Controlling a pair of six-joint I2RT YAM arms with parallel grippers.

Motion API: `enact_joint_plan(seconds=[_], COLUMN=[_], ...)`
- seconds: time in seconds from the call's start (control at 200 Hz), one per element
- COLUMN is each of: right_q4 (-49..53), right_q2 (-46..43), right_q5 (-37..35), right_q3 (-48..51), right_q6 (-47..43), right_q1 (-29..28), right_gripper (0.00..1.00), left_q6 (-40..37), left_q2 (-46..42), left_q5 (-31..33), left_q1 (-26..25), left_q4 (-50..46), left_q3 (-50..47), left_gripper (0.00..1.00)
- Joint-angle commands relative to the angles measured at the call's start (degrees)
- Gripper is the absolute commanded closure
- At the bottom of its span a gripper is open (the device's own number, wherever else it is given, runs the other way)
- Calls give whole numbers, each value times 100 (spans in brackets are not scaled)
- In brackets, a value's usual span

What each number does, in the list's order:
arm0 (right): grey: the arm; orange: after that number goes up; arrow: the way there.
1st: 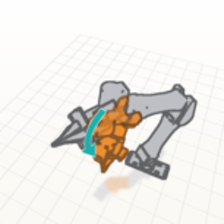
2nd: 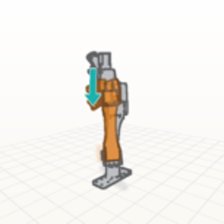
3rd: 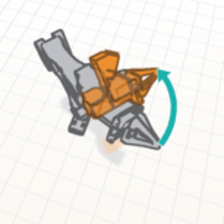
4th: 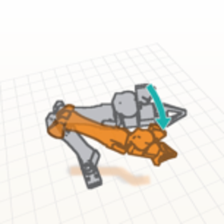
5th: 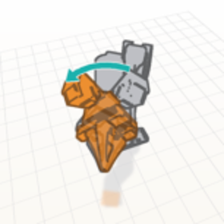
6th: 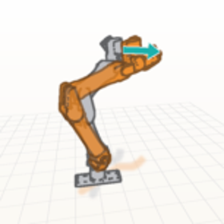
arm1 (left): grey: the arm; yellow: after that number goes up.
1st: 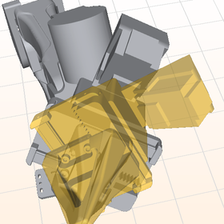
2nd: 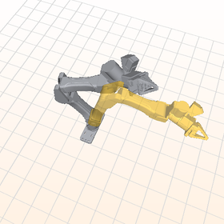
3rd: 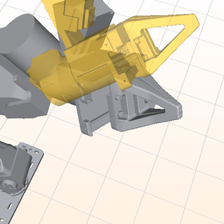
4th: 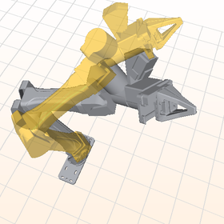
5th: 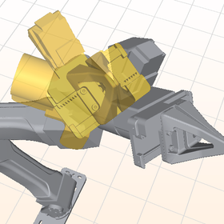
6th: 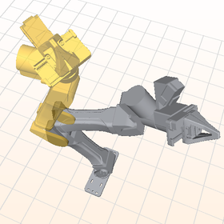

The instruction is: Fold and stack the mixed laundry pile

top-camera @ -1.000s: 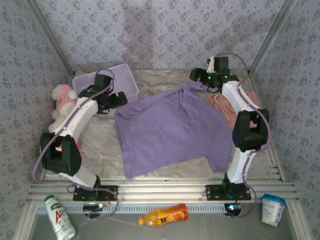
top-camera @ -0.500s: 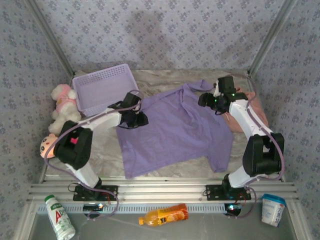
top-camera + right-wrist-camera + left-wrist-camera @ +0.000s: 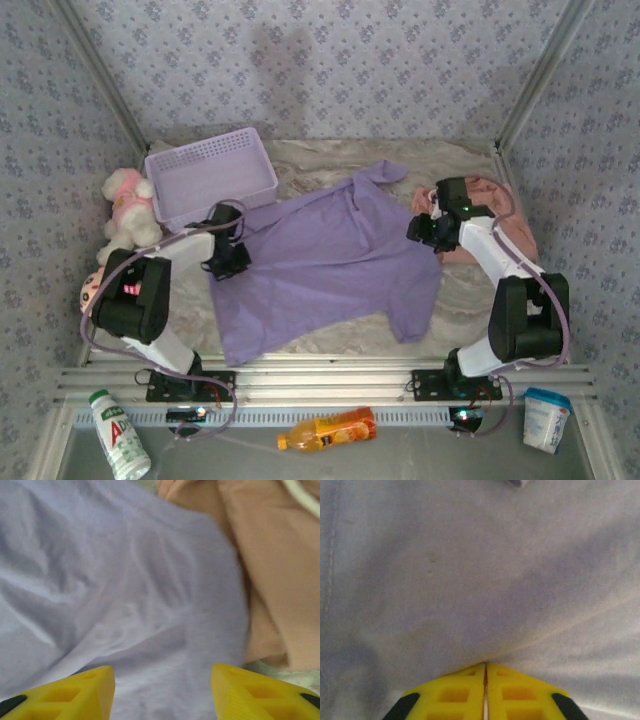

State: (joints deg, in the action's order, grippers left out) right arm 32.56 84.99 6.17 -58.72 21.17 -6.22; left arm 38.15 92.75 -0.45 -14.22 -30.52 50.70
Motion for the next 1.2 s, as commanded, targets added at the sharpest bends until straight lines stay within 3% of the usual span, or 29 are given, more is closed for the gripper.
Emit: enact_joint_plan(seconds=[0.0,0.19,0.335,0.43,0.525,0.675,0.8,1.019,1.119,1.194], right_q4=[-52,-340,-464,-450,-132,162,1302,1929,1924,1697], right_q2=[155,652,1441,1987,2224,1778,1033,-65,-141,-8], right_q5=[-178,33,-109,-199,-355,-442,-896,-719,-606,-616], right_q3=[141,-24,-388,-462,-471,53,212,1181,952,315], right_q6=[22,20,63,533,681,949,1047,1055,992,813], right_q1=[-169,-549,-1072,-1021,-976,-1152,-1202,-1068,-928,-926], right_gripper=[47,53,61,71,72,73,75,74,74,73], left_q6=[-293,-407,-431,-310,-315,-361,-387,-221,-196,-332], left_q2=[11,-54,414,823,1180,1230,933,384,223,232], left_q5=[515,-3,5,33,-28,-175,-255,-767,-948,-830], left_q1=[137,-354,-730,-718,-723,-781,-969,-1324,-1313,-1241], left_q4=[-798,-698,-421,-59,21,-51,-257,-549,-663,-800], left_q3=[65,944,1425,1437,1428,1098,693,377,722,1258], left_gripper=[83,62,62,62,63,63,63,61,53,33])
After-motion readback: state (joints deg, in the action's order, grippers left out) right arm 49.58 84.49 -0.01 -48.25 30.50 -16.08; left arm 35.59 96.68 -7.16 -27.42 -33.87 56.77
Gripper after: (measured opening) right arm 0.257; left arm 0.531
